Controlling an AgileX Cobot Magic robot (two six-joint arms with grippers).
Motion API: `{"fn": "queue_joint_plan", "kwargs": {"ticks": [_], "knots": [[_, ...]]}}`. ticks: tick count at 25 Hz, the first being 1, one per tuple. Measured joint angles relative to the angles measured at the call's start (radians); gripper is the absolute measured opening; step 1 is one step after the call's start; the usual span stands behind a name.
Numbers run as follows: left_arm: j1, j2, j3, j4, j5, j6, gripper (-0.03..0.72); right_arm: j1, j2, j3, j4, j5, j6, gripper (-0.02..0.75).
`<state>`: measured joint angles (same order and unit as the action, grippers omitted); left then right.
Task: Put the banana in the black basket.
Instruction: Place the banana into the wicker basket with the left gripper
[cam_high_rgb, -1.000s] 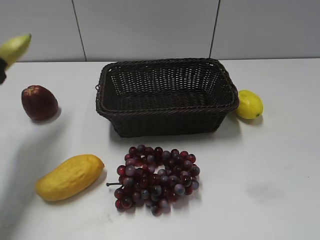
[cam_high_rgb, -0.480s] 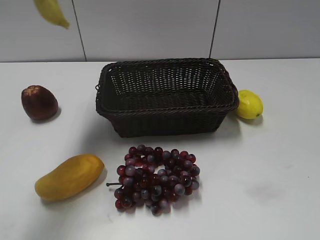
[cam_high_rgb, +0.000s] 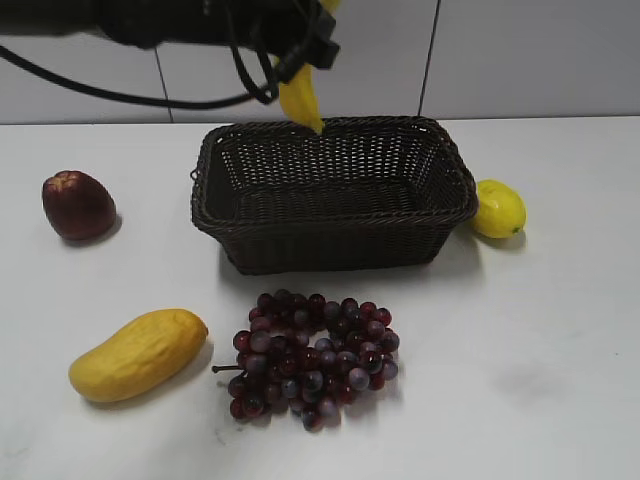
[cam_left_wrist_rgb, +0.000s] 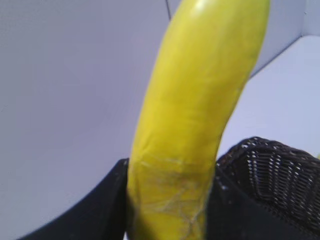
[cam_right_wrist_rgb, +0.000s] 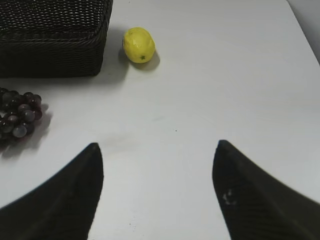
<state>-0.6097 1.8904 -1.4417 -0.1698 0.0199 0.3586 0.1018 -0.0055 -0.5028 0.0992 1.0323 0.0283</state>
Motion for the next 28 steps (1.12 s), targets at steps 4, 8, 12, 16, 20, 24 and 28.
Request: {"fn": "queue_joint_plan", "kwargs": {"ticks": [4,8,12,16,20,24,28], "knots": [[-0.018,0.074,0.000,-0.053,0.040,0.000,0.402,0.000,0.000,0.000,0.000,0.000,0.000,0.519],[-0.022,0.103,0.000,-0.071,0.133,0.000,0.445,0.000,0.000,0.000,0.000,0.000,0.000,0.519],[-0.022,0.105,0.000,-0.081,0.188,0.000,0.660,0.000,0.000,0.000,0.000,0.000,0.000,0.519],[-0.020,0.097,0.000,-0.082,0.193,0.000,0.685,0.000,0.000,0.000,0.000,0.000,0.000,0.519],[-0.006,0.054,0.000,-0.081,0.183,0.000,0.675,0.000,0.000,0.000,0.000,0.000,0.000,0.519],[0.043,-0.012,-0.002,-0.079,0.189,0.000,0.623,0.000,0.000,0.000,0.000,0.000,0.000,0.519],[0.137,-0.086,-0.008,-0.079,0.325,-0.058,0.597,0.000,0.000,0.000,0.001,0.000,0.000,0.519]]}}
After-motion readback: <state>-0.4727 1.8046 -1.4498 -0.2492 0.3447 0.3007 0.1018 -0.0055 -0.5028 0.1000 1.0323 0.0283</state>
